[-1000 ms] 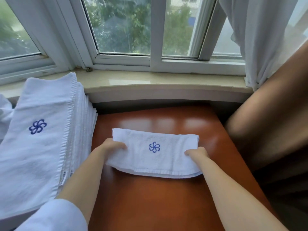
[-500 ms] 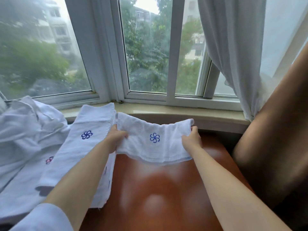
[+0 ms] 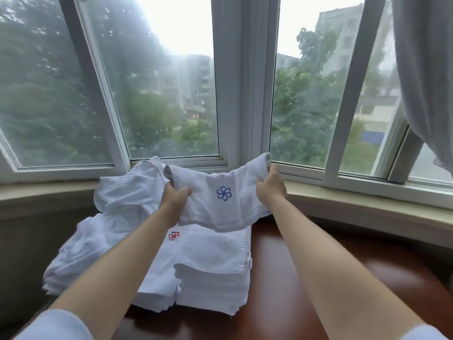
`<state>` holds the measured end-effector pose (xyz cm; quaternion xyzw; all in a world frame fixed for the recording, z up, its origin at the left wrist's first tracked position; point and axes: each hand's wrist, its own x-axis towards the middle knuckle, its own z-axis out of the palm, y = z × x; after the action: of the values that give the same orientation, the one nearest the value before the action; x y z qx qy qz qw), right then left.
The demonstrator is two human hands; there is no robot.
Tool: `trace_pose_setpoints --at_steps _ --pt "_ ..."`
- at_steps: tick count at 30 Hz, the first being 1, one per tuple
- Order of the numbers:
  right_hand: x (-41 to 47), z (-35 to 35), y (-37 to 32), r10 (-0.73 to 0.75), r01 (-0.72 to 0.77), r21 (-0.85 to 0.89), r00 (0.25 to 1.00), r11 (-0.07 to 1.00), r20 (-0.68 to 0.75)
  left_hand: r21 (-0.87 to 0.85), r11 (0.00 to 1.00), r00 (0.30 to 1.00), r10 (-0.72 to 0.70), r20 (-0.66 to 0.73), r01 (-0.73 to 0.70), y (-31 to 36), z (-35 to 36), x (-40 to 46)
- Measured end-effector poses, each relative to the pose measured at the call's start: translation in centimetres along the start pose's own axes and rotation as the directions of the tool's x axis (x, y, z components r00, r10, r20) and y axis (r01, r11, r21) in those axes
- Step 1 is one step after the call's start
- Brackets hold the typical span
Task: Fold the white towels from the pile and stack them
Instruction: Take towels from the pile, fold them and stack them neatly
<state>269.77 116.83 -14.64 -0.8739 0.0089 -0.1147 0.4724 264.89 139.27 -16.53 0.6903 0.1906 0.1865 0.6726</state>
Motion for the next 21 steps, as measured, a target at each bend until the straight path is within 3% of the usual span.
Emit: trace_pose_setpoints --at_steps 6,11,14,21 --pt "-0.3 9.4 -5.3 -0.078 0.081 -0.035 0.993 0.996 0.087 -0.135 0.99 0.998 -0.048 -0.034 0.043 -0.7 -7.1 3.5" --pt "0.5 16.2 -8.0 -0.168 0.191 -0.127 0.97 0.973 0.173 -0.239 0.944 0.961 -0.258 -0.099 0.229 -3.6 -11.9 5.2" --pt "1.1 19.6 -8.6 -0.203 0.247 -0.21 0.956 0.946 0.213 -0.319 0.868 0.905 -0.42 -0.066 0.38 -6.6 -13.9 5.2" --pt "2.9 25.8 -9.7 -0.261 0.338 -0.324 0.93 0.884 0.259 -0.174 0.776 0.793 -0.606 0.058 0.606 -12.9 -16.4 4.0"
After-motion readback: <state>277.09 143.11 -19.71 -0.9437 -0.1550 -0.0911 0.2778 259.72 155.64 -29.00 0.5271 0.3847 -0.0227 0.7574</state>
